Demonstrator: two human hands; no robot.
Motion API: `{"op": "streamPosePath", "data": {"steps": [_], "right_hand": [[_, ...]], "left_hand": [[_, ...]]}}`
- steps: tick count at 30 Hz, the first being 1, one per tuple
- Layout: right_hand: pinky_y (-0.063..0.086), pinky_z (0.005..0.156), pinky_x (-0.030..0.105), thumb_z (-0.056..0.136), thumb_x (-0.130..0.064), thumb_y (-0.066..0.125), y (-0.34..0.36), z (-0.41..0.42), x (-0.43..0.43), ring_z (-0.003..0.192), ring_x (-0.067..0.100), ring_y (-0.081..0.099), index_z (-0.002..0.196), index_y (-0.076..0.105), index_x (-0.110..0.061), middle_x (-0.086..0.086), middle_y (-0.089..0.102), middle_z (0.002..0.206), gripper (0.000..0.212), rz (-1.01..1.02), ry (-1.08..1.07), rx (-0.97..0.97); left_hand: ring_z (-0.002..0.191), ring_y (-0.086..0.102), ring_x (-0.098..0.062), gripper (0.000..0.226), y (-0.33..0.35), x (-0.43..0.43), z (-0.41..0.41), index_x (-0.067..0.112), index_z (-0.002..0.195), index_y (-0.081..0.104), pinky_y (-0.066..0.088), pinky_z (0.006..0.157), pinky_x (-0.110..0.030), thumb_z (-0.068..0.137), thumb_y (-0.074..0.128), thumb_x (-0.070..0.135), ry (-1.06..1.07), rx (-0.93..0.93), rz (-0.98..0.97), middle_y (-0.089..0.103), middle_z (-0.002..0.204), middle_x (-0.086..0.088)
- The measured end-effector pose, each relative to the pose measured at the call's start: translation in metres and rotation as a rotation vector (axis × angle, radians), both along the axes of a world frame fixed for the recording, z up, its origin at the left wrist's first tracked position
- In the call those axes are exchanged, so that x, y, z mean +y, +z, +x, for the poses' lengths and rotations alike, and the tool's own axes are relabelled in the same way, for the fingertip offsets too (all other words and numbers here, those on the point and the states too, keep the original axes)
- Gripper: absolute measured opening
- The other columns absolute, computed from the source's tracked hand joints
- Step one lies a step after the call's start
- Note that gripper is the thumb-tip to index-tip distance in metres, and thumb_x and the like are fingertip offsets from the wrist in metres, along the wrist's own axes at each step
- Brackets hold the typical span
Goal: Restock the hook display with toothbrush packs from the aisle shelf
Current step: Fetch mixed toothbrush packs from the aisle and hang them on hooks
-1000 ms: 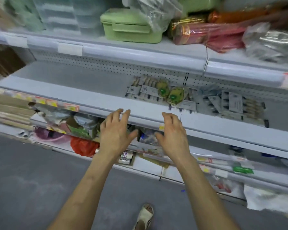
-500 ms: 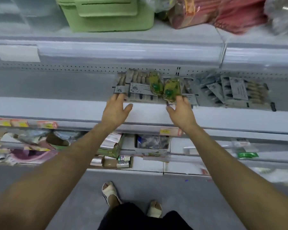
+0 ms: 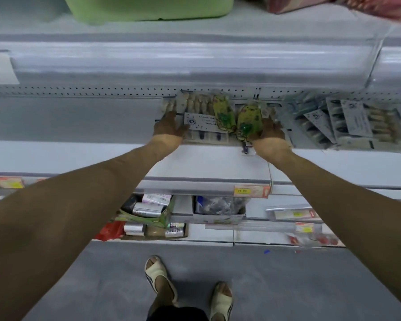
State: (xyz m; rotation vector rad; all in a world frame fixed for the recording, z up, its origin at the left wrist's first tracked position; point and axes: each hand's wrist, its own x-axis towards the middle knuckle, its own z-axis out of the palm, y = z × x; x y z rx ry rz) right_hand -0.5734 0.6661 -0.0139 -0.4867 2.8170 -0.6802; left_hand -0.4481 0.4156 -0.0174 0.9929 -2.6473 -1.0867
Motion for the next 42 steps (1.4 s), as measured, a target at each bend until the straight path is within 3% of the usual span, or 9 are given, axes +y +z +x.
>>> {"op": "streamPosePath", "data": {"steps": [4, 8, 13, 18, 23, 30, 35, 39, 42], "right_hand": [[0.038, 0.116, 0.048, 0.099, -0.037, 0.060, -0.014, -0.023, -0.008, 0.139, 0.043, 0.044, 0.161, 0.028, -0.013, 0.024, 0.043, 0.156, 0.074, 0.029, -0.024, 0.008], [0.045, 0.106, 0.049, 0.097, -0.032, 0.063, -0.015, -0.037, -0.016, 0.132, 0.043, 0.048, 0.155, 0.036, -0.019, 0.023, 0.054, 0.141, 0.066, -0.007, -0.181, -0.054], [0.048, 0.103, 0.045, 0.088, -0.010, 0.069, -0.010, -0.041, -0.020, 0.132, 0.041, 0.050, 0.152, 0.037, -0.013, 0.020, 0.054, 0.141, 0.072, -0.150, -0.236, -0.069], [0.058, 0.098, 0.042, 0.082, 0.018, 0.063, -0.004, -0.021, -0.004, 0.120, 0.028, 0.066, 0.135, 0.058, -0.005, 0.011, 0.068, 0.130, 0.058, -0.668, -0.385, -0.318], [0.062, 0.085, 0.052, 0.090, 0.018, 0.063, 0.008, 0.025, 0.023, 0.096, 0.034, 0.073, 0.091, 0.068, -0.013, 0.014, 0.076, 0.107, 0.031, -0.919, -0.498, -0.632], [0.061, 0.057, 0.037, 0.097, 0.015, 0.049, 0.014, 0.071, 0.050, 0.071, 0.021, 0.075, 0.119, 0.064, -0.010, 0.012, 0.075, 0.103, 0.037, -1.071, -0.525, -0.786], [0.065, 0.070, 0.051, 0.093, 0.018, 0.041, 0.021, 0.101, 0.058, 0.094, 0.032, 0.076, 0.130, 0.066, -0.008, 0.017, 0.075, 0.117, 0.051, -1.108, -0.521, -0.806], [0.060, 0.051, 0.034, 0.093, 0.019, 0.041, 0.044, 0.126, 0.072, 0.069, 0.016, 0.075, 0.129, 0.065, -0.010, 0.013, 0.075, 0.111, 0.052, -1.189, -0.558, -0.749], [0.057, 0.065, 0.035, 0.092, 0.017, 0.042, 0.054, 0.145, 0.097, 0.073, 0.018, 0.068, 0.127, 0.065, -0.015, 0.010, 0.072, 0.103, 0.052, -1.160, -0.554, -0.648]], "left_hand": [[0.122, 0.063, -0.037, 0.075, -0.015, -0.008, -0.021, 0.019, 0.145, 0.050, 0.054, 0.102, -0.051, 0.083, 0.072, 0.056, 0.068, 0.069, 0.123, 0.065, 0.139, -0.010], [0.106, 0.071, -0.031, 0.061, -0.016, -0.006, -0.031, 0.012, 0.130, 0.056, 0.062, 0.089, -0.046, 0.080, 0.087, 0.026, 0.163, 0.226, 0.295, 0.072, 0.123, -0.010], [0.089, 0.072, -0.026, 0.057, -0.014, -0.006, -0.032, -0.003, 0.126, 0.060, 0.057, 0.053, -0.024, 0.076, 0.088, -0.002, 0.254, 0.256, 0.451, 0.074, 0.114, -0.014], [0.089, 0.076, -0.032, 0.035, 0.006, 0.001, -0.014, -0.004, 0.108, 0.071, 0.064, 0.086, -0.048, 0.076, 0.079, -0.015, 0.323, 0.228, 0.712, 0.078, 0.106, -0.017], [0.095, 0.077, -0.038, 0.034, 0.017, 0.016, 0.027, -0.004, 0.113, 0.068, 0.066, 0.074, -0.047, 0.084, 0.065, -0.021, 0.356, 0.255, 0.919, 0.077, 0.106, -0.021], [0.096, 0.078, -0.038, 0.049, 0.027, 0.038, 0.102, 0.013, 0.123, 0.059, 0.060, 0.083, -0.066, 0.086, 0.063, -0.018, 0.507, 0.312, 0.959, 0.076, 0.114, -0.022], [0.101, 0.077, -0.037, 0.057, 0.037, 0.057, 0.131, 0.012, 0.136, 0.060, 0.063, 0.082, -0.060, 0.088, 0.059, -0.018, 0.525, 0.392, 0.962, 0.076, 0.117, -0.020], [0.110, 0.073, -0.039, 0.051, 0.047, 0.073, 0.137, 0.014, 0.136, 0.058, 0.056, 0.095, -0.067, 0.093, 0.058, -0.012, 0.419, 0.377, 0.915, 0.076, 0.119, -0.019], [0.111, 0.073, -0.033, 0.053, 0.050, 0.089, 0.137, 0.021, 0.135, 0.058, 0.061, 0.092, -0.053, 0.090, 0.059, -0.008, 0.315, 0.371, 0.868, 0.077, 0.115, -0.015]]}}
